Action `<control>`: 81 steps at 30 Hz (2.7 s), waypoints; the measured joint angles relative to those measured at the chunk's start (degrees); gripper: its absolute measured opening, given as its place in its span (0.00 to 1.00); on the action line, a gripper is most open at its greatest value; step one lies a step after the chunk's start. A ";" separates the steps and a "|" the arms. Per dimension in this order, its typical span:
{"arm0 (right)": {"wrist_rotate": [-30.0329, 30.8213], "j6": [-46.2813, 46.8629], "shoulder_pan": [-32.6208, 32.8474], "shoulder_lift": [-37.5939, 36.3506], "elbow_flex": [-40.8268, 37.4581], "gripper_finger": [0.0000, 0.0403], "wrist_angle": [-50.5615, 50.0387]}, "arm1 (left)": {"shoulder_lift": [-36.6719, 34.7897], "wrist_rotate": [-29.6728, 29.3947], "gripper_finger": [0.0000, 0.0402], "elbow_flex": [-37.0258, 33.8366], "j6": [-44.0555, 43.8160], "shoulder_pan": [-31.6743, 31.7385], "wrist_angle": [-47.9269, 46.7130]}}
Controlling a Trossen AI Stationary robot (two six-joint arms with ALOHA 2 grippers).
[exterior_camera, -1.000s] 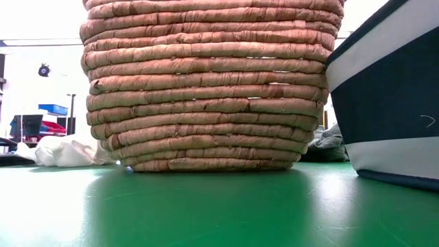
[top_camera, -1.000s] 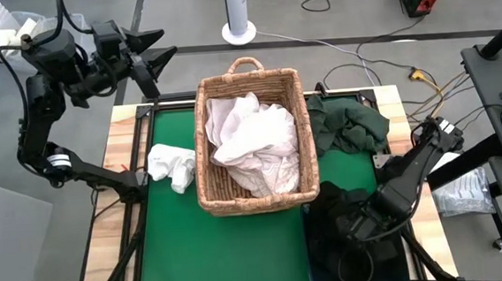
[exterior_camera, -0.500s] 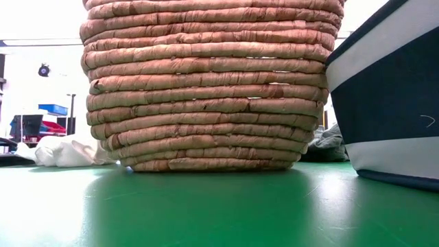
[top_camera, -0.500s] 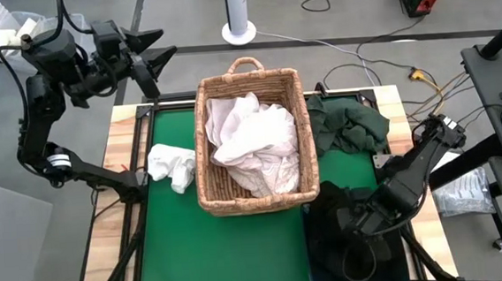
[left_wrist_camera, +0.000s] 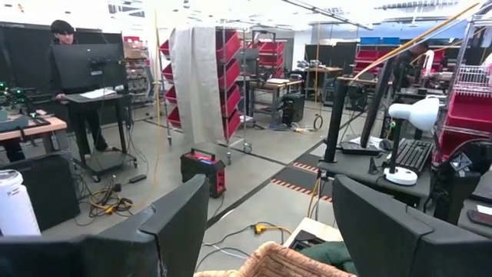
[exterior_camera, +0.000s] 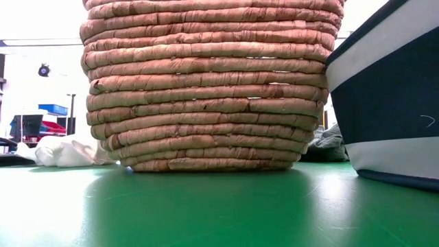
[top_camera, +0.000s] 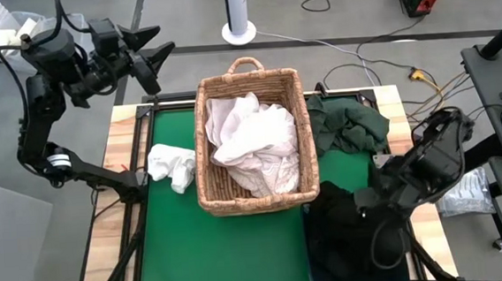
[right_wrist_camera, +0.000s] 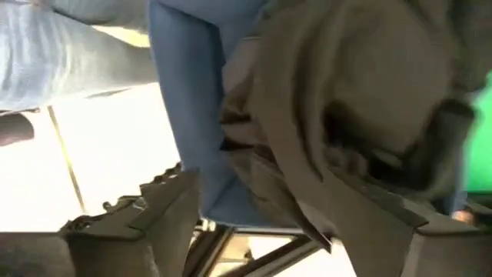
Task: Sort clothes
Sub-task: Put the black sweater into the laundry organizer
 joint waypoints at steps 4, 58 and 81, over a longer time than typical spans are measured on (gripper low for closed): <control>10.07 1.82 -0.34 -1.52 0.83 0.54 0.08 | 0.22 0.02 0.63 -0.01 0.02 0.00 0.04; 11.67 -12.06 -6.54 -2.75 -47.55 0.02 40.40 | 2.10 0.09 0.63 -0.01 1.95 -0.04 -0.44; 4.56 -3.98 2.54 -3.10 -28.47 0.03 15.11 | 2.10 0.09 0.63 -0.01 1.99 -0.02 -2.07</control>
